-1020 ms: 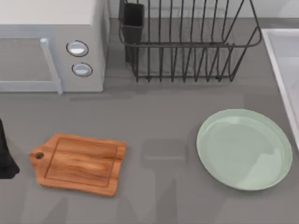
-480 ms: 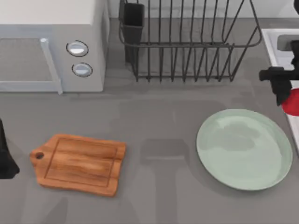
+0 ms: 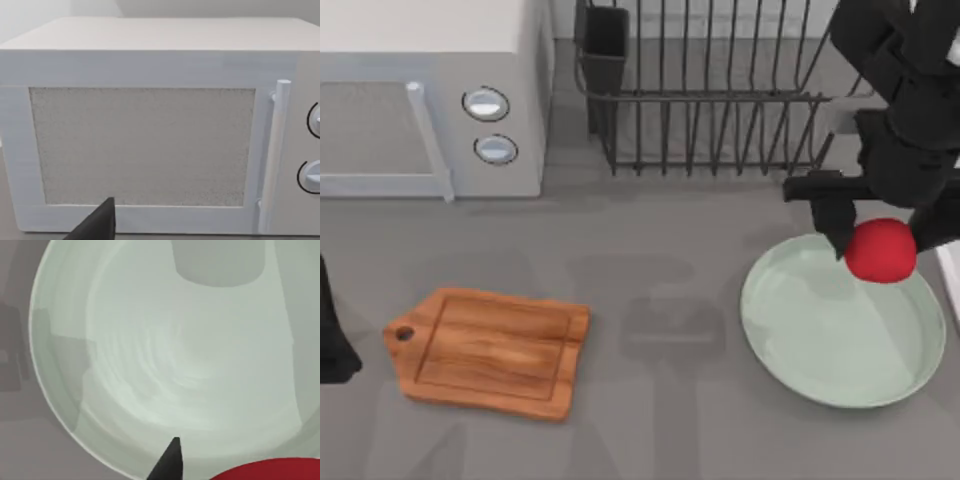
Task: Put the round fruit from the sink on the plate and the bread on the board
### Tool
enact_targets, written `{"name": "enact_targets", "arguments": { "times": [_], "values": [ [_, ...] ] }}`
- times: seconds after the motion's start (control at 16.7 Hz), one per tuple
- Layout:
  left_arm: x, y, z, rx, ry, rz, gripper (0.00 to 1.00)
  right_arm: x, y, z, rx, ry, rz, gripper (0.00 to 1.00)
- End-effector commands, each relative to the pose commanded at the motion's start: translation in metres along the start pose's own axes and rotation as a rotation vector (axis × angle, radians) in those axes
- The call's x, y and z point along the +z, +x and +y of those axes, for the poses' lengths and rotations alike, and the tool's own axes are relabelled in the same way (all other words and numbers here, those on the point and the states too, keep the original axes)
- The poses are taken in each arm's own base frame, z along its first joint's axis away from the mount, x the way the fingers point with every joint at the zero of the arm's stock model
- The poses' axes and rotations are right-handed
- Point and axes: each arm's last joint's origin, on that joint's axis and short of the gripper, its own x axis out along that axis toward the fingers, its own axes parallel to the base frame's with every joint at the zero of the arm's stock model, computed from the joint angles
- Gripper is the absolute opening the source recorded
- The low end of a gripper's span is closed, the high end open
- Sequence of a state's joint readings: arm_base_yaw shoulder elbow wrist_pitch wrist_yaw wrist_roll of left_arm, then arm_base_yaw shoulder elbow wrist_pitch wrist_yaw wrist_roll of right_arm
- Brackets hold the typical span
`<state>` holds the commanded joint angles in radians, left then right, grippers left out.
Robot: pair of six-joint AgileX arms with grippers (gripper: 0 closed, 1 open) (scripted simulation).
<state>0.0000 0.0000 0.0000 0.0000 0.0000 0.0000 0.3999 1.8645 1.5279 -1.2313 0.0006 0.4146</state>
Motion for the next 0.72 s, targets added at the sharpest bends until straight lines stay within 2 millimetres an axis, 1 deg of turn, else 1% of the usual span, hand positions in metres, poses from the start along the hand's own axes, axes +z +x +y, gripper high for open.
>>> {"name": "enact_targets", "arguments": {
  "times": [0.3,0.72],
  "values": [
    [0.0,0.0,0.0,0.0,0.0,0.0,1.0,-0.002,-0.0006,0.003,-0.001,0.0,0.003,0.0],
    [0.0,0.0,0.0,0.0,0.0,0.0,1.0,-0.002,-0.0006,0.003,-0.001,0.0,0.003,0.53]
  ]
}}
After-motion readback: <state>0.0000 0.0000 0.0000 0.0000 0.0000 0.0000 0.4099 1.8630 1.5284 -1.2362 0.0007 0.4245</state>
